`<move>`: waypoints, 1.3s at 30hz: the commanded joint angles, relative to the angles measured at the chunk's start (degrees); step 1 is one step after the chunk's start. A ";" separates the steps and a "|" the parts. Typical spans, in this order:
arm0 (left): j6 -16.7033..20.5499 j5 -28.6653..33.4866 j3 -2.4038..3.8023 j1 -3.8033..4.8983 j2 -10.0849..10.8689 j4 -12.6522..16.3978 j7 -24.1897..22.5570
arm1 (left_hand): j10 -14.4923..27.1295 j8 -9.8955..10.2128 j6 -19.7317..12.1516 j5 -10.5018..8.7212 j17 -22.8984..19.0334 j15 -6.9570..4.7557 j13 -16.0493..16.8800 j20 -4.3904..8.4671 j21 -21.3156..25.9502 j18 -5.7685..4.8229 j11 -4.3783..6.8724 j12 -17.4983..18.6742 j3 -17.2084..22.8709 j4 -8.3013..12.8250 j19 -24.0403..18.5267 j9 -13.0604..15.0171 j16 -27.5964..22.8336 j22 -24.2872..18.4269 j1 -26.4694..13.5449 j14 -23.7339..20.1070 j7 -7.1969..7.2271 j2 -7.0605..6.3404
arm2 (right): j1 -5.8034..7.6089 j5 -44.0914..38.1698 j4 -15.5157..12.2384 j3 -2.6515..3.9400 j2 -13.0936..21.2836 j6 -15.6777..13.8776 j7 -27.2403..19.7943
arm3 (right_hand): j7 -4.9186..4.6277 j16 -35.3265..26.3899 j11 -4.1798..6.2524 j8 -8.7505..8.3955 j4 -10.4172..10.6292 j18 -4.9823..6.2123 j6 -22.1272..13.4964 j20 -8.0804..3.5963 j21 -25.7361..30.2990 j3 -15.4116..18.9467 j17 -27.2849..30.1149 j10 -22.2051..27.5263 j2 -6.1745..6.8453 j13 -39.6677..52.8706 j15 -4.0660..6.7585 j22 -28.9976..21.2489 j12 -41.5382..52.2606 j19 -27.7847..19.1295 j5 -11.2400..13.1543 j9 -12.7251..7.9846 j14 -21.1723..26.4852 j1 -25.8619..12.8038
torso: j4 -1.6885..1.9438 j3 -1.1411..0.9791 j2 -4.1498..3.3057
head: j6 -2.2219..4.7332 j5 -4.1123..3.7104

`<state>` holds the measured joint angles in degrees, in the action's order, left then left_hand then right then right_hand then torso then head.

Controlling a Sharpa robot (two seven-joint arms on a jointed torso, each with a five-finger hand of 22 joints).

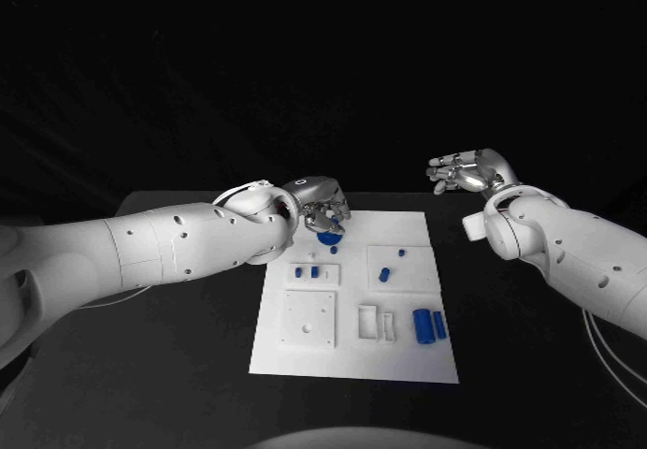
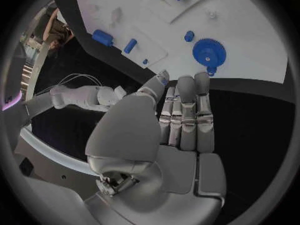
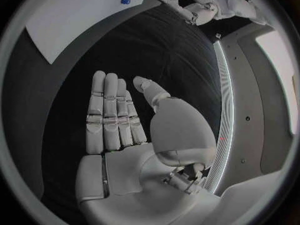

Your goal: Assemble the parts on the task board

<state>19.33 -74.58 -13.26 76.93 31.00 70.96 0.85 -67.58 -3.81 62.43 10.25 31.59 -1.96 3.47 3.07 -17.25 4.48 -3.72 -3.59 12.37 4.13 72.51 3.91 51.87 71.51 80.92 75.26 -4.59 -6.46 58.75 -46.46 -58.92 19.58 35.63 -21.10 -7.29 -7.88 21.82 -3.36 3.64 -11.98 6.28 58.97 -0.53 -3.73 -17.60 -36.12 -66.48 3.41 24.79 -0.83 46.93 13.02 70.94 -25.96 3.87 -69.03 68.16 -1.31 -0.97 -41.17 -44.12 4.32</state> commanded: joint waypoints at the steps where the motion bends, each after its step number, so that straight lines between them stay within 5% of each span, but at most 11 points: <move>1: -1.58 -5.22 -0.17 -0.17 -0.82 -1.36 -3.21 | 1.09 0.22 -0.50 -0.40 0.00 -0.19 -0.09 -0.01 0.20 0.86 -0.10 0.23 0.28 -0.12 0.36 -0.07 0.50 0.33 -0.39 0.38 0.06 -0.50 | 0.12 12.84 0.32 0.02 -0.20 3.19 -2.78 | -0.77 -6.06 -2.18 -0.12 0.06 -1.12 -1.06 2.40 0.39 -0.81 5.75 2.18 -0.67 -7.64 -2.52 -6.82 -4.92 -6.63 1.39 -0.10 3.88 -0.25 | -0.19 0.09 -0.28 | 0.07 0.12; 5: -3.55 -6.90 -0.37 -0.53 -1.59 -2.78 -3.68 | 2.96 0.21 -1.11 -0.52 -1.73 -0.39 -0.09 0.19 -0.02 0.67 -0.24 0.20 -0.47 -0.40 0.54 -0.08 2.43 1.57 -0.26 0.92 0.05 -0.88 | 0.27 18.15 0.85 0.03 -0.42 4.20 -4.30 | -1.75 -17.47 -4.74 -0.10 0.20 -0.43 -3.41 7.87 0.07 -1.64 23.11 4.29 -0.36 -21.27 -6.56 -27.62 -8.69 -15.29 1.22 -0.19 7.32 -0.59 | -0.25 0.13 -0.39 | 0.17 0.16; 8: -4.42 -7.59 -0.41 -0.75 -1.84 -3.30 -3.94 | 4.05 0.16 -1.48 -0.52 -3.68 -0.54 -0.10 0.31 0.30 0.57 -0.17 0.24 -1.66 -0.53 0.68 -0.06 3.84 2.48 0.32 0.56 0.05 -0.67 | 0.35 19.90 1.06 0.03 -0.56 4.50 -5.16 | -1.48 -17.86 -4.84 0.15 0.32 0.34 -3.07 8.97 0.01 -1.05 32.51 5.23 -0.54 -21.43 -6.91 -38.36 -8.85 -14.41 1.06 -0.11 6.92 -0.35 | -0.27 0.17 -0.34 | 0.15 0.07; 11: -5.57 -8.10 -0.44 -0.97 -2.03 -3.66 -3.99 | 4.10 0.23 -1.57 -0.46 -4.80 -0.55 -0.10 0.35 0.45 0.59 -0.19 0.24 -2.28 -0.71 1.10 -0.09 5.58 3.46 0.48 0.46 -0.08 -0.54 | 0.45 20.88 1.30 0.03 -0.72 4.56 -5.81 | -1.19 -18.02 -4.65 -0.05 0.15 0.69 -3.04 9.42 -0.20 -1.10 32.56 5.56 -0.39 -21.47 -6.84 -42.98 -9.05 -14.07 0.83 -0.20 7.59 -0.26 | -0.24 0.18 -0.34 | 0.08 0.00; 19: -9.23 -8.95 -0.46 -1.24 -1.85 -3.53 -3.30 | 4.04 0.20 -1.91 -0.65 -6.12 -0.39 -0.09 0.07 -0.15 1.06 -0.20 0.22 -3.54 -1.85 2.00 -0.07 10.99 4.52 0.13 1.62 -0.02 -0.52 | 0.57 21.52 1.53 0.03 -0.84 4.41 -6.43 | -1.62 -18.05 -5.08 -0.06 0.18 0.64 -3.18 9.32 -0.15 -1.30 32.58 5.36 -0.48 -21.44 -7.14 -43.20 -9.06 -13.97 0.29 -0.20 7.37 -0.15 | -0.11 0.12 -0.30 | -0.11 -0.16; 39: -10.16 -9.48 -0.45 -2.57 -2.23 -5.34 -2.20 | 3.79 0.23 -2.69 0.59 -7.75 -0.01 -0.13 -0.87 -1.79 2.47 -0.18 0.26 0.27 -1.47 1.76 -0.20 11.81 4.47 0.25 2.97 -0.40 -0.20 | 0.60 23.60 1.83 0.03 -1.04 4.59 -6.92 | -1.64 -18.27 -4.98 -0.05 0.29 0.83 -2.71 9.04 -0.15 -1.78 32.61 4.99 -0.35 -21.44 -6.94 -43.23 -9.14 -13.07 -0.37 -0.20 5.87 -0.48 | -0.17 0.08 -0.36 | -0.43 -0.09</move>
<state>9.76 -83.54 -13.74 74.40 28.97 65.75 -1.45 -64.19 -3.82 59.97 10.60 23.91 -1.74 3.40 2.34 -18.84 6.28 -3.88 -3.59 12.34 2.73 74.44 3.80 63.90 74.94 81.28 78.11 -5.00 -6.77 59.34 -23.54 -57.03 19.58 34.67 -17.51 -13.14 -9.49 3.87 -8.19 3.64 -11.61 6.14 56.01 8.60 -3.76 -18.99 -3.56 -61.22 2.93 3.41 -7.70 3.75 4.16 57.44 -25.97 3.71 -62.67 67.80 -1.46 -0.84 -41.51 -44.51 4.24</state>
